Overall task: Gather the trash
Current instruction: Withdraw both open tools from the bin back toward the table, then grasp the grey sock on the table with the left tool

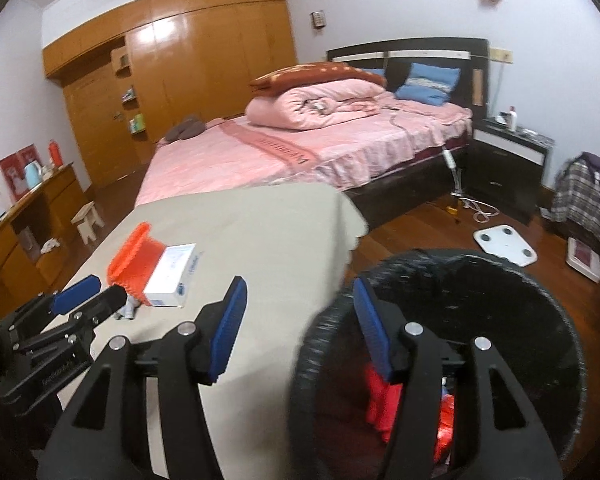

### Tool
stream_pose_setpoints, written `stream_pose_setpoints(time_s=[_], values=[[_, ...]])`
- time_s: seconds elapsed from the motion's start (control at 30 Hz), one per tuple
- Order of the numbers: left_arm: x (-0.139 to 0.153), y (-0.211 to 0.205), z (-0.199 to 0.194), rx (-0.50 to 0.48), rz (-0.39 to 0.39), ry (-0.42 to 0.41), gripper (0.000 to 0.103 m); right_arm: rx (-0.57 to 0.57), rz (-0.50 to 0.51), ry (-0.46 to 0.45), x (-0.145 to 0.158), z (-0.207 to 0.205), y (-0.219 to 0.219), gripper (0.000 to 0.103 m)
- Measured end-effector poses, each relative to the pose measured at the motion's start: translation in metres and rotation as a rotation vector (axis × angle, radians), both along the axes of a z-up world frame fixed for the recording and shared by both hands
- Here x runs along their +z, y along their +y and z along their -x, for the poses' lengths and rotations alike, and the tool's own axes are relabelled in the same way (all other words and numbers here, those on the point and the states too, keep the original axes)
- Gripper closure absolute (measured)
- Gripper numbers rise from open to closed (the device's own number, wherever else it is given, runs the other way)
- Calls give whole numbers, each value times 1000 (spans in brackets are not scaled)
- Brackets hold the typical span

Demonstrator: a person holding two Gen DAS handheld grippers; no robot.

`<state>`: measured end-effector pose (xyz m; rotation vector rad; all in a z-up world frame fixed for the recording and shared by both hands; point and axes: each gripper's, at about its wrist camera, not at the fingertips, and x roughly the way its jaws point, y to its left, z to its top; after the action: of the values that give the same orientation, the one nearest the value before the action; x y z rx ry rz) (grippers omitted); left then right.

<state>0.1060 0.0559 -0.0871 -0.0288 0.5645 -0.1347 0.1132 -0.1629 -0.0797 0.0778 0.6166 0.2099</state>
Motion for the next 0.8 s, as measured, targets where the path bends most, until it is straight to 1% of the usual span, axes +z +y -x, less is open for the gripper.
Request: stream_pose_setpoints(time_s=[0.1, 0.13, 0.2, 0.27, 0.47, 0.6, 0.8], values=[[-6, 26, -4, 56, -7, 2, 49, 42, -1, 8, -5, -12, 25, 46], [-7, 32, -5, 70, -10, 3, 44, 53, -1, 12, -7, -15, 33, 44], [-12, 49, -7, 110, -17, 7, 42, 71, 0, 14, -10, -21, 45, 40], [-18, 62, -9, 137, -20, 15, 38, 86, 10, 15, -15, -28, 61, 28], [-42, 95, -20, 205, -30, 69, 37, 98, 27, 19, -33, -43, 91, 12], [-58, 106, -31, 220, -29, 108, 37, 91, 33, 47, -46, -56, 101, 10], [-74, 107, -49, 226, -38, 154, 37, 89, 56, 69, -60, -64, 104, 10]])
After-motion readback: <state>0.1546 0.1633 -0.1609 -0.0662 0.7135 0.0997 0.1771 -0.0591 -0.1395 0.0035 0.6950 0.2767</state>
